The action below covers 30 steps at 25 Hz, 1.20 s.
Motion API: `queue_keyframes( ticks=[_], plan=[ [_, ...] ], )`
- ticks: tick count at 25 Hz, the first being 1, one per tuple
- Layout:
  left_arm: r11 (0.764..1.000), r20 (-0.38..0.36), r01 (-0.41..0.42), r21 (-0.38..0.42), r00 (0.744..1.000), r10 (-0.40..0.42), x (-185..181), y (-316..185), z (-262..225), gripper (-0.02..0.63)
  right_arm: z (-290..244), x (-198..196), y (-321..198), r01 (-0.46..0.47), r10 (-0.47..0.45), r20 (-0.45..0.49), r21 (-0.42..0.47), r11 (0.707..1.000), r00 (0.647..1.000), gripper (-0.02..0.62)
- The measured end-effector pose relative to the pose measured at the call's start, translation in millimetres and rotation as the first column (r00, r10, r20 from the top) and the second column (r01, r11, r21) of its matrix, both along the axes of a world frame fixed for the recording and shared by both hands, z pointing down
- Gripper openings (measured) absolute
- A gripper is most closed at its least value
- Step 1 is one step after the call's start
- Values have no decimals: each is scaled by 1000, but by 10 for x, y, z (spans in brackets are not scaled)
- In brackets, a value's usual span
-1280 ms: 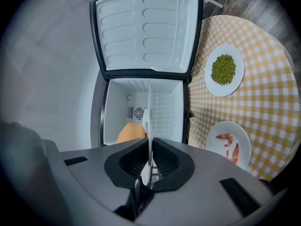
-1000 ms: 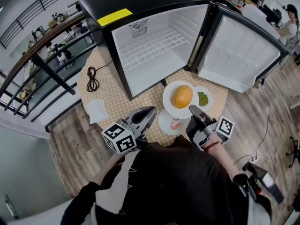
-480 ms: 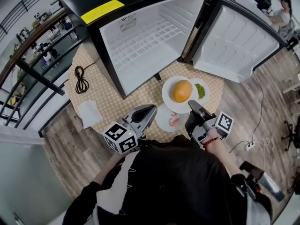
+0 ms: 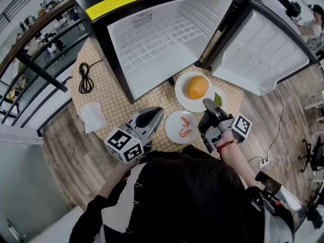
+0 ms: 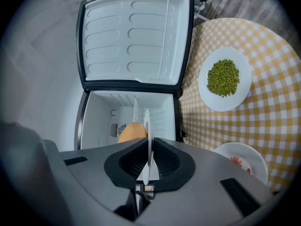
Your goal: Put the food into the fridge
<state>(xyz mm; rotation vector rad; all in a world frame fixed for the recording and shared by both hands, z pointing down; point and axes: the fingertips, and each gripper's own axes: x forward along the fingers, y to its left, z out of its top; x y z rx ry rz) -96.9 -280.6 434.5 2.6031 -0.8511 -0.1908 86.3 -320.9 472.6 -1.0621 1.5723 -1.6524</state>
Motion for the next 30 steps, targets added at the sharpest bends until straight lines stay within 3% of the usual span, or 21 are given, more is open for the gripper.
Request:
queue_keyframes(
  ticks=[8, 15, 30],
  plan=[
    [996, 31, 89, 7, 996, -89, -46, -190, -36, 15, 8, -103, -431, 77, -77, 7, -10, 997, 997, 28],
    [992, 55, 124, -11, 991, -124, -5, -275, -34, 15, 172, -197, -692, 86, -84, 36, -61, 994, 996, 28],
    [977, 72, 187, -98, 981, -180, 50, -177, 176, 15, 587, -302, -1470, -32, 21, -70, -159, 987, 997, 28]
  ],
)
